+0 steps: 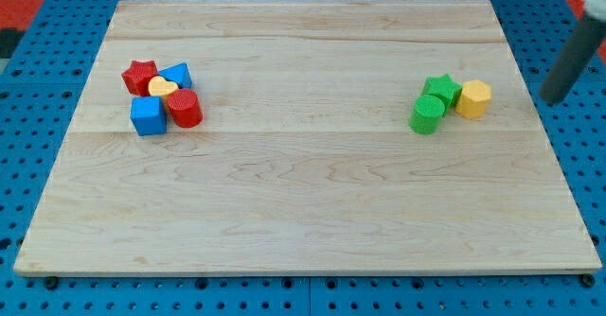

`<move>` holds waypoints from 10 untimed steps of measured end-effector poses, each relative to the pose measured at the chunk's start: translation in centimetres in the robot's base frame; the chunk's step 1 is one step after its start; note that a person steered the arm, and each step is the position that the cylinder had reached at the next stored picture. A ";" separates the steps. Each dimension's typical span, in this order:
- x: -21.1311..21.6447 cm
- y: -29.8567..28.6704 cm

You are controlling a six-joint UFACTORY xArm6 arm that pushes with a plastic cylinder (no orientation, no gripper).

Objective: Place the green circle at the center of the board

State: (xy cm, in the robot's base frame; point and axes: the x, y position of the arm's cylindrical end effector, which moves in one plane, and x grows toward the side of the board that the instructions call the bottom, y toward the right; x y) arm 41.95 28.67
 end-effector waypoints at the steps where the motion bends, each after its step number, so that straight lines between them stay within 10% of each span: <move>1: 2.3 -6.8; 4: 0.0 -21.3; 10: 0.1 -23.7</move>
